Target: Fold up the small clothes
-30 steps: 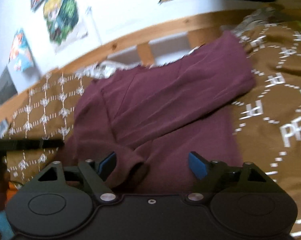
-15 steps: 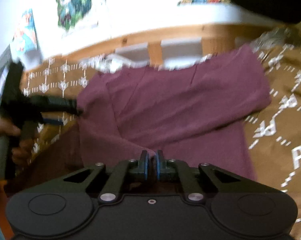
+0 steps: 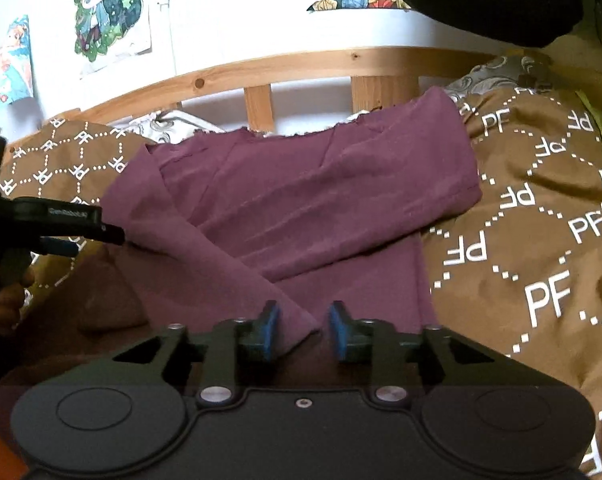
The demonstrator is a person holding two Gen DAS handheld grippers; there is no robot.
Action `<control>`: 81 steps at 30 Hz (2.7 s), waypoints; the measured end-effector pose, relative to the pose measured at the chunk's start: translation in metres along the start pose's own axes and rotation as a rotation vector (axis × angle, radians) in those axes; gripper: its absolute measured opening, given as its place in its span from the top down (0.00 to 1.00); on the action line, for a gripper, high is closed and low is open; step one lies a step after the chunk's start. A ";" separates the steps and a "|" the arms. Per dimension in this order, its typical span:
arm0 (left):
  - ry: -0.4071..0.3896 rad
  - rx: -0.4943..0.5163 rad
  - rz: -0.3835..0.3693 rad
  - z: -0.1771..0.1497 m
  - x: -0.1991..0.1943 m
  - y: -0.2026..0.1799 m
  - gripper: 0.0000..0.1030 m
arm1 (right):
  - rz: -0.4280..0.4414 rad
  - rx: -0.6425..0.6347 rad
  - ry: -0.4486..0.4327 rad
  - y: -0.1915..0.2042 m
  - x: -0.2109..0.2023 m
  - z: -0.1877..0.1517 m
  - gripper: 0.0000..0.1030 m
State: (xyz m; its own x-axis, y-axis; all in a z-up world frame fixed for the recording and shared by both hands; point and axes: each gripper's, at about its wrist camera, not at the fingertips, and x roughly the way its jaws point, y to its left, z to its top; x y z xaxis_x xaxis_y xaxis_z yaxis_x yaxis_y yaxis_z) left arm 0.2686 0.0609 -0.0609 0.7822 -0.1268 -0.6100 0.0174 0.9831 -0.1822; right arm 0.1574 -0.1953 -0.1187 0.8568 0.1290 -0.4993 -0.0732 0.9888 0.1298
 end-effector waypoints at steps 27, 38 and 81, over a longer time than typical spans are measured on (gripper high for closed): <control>0.049 0.121 -0.014 -0.024 -0.056 0.000 0.01 | -0.043 -0.187 0.005 -0.001 -0.054 -0.022 0.01; -0.033 0.343 -0.100 -0.078 -0.154 0.015 0.01 | -0.064 -0.375 0.086 0.009 -0.111 -0.039 0.01; 0.100 0.735 -0.082 -0.135 -0.134 -0.024 0.13 | 0.089 -0.207 0.104 0.017 -0.097 -0.022 0.91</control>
State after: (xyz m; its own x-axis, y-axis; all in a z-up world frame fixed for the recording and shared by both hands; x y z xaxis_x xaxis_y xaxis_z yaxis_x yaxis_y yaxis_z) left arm 0.0796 0.0365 -0.0789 0.7006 -0.1803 -0.6904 0.5128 0.8000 0.3115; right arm 0.0618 -0.1893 -0.0863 0.7857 0.2124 -0.5809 -0.2582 0.9661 0.0041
